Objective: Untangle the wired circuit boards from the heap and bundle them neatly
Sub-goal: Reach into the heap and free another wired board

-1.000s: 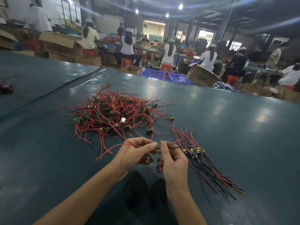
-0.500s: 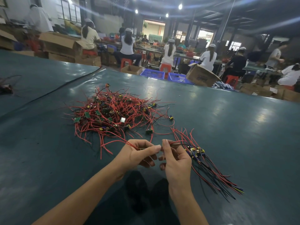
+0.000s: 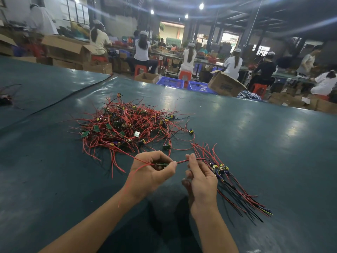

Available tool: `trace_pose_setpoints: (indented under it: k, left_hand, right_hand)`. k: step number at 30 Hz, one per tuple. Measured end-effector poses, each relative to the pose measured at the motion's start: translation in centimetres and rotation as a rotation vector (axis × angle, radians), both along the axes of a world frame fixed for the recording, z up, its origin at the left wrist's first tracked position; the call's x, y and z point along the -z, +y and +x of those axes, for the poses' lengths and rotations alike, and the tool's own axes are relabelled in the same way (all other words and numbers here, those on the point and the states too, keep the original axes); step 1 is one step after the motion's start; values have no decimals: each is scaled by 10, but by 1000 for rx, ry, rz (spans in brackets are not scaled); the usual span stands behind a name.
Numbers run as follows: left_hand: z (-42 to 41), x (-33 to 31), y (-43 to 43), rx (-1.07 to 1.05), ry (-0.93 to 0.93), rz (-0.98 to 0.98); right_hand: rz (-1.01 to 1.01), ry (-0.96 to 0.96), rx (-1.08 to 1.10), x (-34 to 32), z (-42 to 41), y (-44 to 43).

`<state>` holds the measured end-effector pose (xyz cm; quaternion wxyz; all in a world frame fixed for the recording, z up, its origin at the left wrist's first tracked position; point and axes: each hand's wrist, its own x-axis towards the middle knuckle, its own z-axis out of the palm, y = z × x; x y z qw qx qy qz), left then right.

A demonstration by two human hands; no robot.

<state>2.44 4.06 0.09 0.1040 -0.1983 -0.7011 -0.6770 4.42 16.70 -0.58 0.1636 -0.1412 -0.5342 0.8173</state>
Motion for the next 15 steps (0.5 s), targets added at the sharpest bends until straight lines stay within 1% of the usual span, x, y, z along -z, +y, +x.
trace_pose_setpoints:
  k: [3,7,9,12,15]
  left_hand:
    - [4,-3,0,-46,76,-41]
    - [6,-5,-1,-92,264,-183]
    - [5,-4,-1,-100,275,-202]
    - [4,-3,0,-92,203,-152]
    - [2,-2,-1,-82,187,-137]
  right_hand:
    - [-79,-29,92,-3,-4,8]
    - [-152,-7,183,-5,-5,12]
    - [-186,-9,211,-4,-5,11]
    - [-160,-31,134,-1,-4,-1]
    - [8,-5,-5,3,2,-19]
